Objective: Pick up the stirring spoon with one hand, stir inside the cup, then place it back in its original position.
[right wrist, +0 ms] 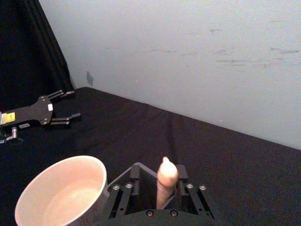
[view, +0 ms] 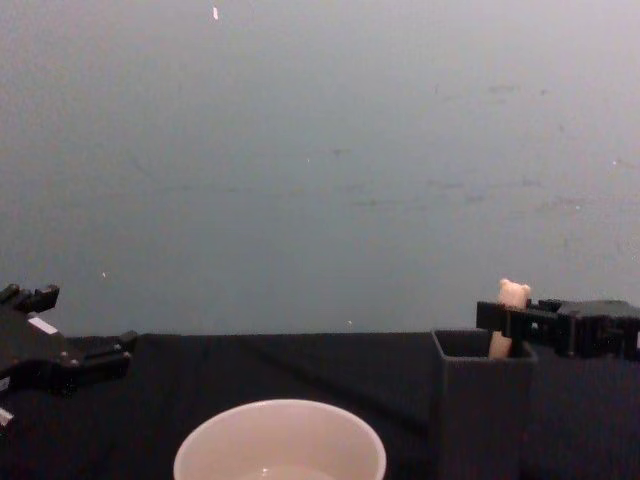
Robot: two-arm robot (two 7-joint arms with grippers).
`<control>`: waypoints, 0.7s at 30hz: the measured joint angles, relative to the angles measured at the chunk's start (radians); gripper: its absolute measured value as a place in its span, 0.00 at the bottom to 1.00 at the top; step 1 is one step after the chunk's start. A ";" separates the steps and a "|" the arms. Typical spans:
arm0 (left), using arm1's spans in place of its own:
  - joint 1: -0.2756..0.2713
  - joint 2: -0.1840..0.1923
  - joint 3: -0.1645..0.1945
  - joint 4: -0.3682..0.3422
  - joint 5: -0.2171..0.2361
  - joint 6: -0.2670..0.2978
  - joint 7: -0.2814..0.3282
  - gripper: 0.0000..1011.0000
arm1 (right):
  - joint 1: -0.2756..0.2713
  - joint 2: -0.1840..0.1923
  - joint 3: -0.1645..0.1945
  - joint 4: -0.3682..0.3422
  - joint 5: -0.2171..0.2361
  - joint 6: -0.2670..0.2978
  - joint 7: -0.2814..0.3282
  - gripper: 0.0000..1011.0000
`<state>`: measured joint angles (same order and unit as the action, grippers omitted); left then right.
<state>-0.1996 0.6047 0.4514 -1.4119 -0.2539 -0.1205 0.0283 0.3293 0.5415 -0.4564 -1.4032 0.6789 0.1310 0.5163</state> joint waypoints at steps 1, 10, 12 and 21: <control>0.000 0.000 0.000 0.000 0.000 0.000 0.000 0.99 | 0.000 0.000 0.000 0.000 0.000 0.000 0.000 0.46; 0.000 0.000 0.000 0.000 0.000 0.000 0.000 0.99 | 0.000 0.000 0.000 0.000 0.001 0.000 0.000 0.73; 0.000 0.000 0.000 0.000 0.000 0.000 0.000 0.99 | 0.000 0.000 0.000 0.000 0.001 0.000 0.000 0.80; 0.000 0.000 0.000 0.000 0.000 0.000 0.000 0.99 | 0.000 0.000 0.000 0.000 0.001 0.000 0.000 0.99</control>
<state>-0.1995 0.6047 0.4514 -1.4119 -0.2539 -0.1205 0.0283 0.3293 0.5415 -0.4564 -1.4036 0.6800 0.1310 0.5163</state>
